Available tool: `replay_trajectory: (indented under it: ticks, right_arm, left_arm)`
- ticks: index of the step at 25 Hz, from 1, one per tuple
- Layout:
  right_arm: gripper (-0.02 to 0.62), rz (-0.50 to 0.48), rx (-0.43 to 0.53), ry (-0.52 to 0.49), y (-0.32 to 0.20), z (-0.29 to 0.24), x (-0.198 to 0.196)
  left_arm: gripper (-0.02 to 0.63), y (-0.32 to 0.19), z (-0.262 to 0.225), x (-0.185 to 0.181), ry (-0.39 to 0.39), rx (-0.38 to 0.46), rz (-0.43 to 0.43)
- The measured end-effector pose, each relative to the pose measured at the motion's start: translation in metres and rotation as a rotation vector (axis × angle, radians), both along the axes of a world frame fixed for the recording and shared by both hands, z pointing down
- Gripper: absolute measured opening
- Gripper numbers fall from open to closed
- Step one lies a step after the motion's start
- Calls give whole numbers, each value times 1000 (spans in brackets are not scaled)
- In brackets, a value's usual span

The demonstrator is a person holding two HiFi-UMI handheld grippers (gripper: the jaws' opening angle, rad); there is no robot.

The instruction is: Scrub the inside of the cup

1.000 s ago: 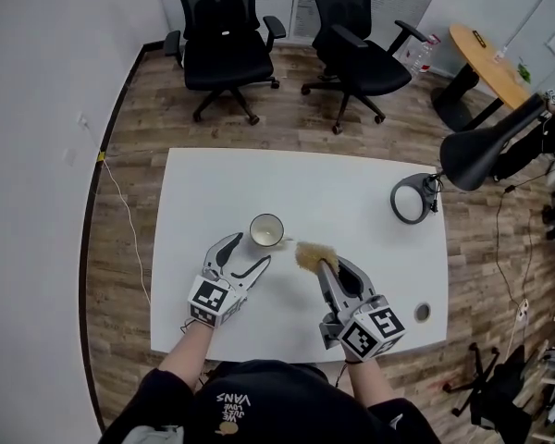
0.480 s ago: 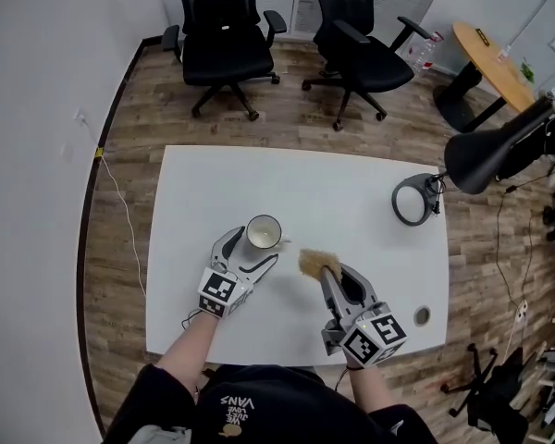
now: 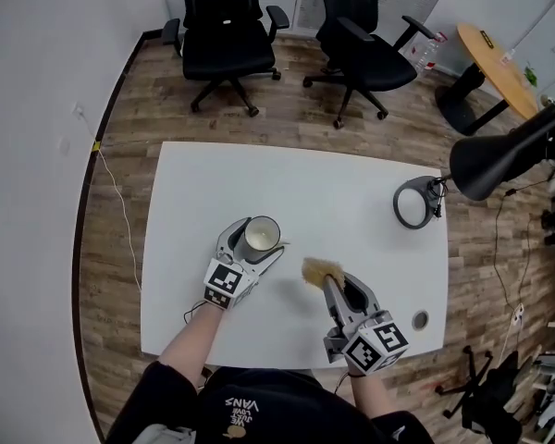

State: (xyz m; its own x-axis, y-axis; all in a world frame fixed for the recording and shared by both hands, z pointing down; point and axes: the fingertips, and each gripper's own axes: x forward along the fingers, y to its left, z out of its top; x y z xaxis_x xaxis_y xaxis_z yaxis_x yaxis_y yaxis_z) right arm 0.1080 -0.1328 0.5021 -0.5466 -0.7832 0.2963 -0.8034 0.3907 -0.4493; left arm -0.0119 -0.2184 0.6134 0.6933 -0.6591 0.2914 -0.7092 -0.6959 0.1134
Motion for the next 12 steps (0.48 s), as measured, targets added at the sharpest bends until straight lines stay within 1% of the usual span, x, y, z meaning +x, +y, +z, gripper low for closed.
replay_trajectory:
  ticks: [4,12]
  right_arm:
    - [78,3,-11,1,0,3,1]
    - [78,1,-12,-5,-3,7,4]
  left_arm:
    - [403,-5,3,6,-22,7,22]
    - [403,-10,8,15,-41,-22,66]
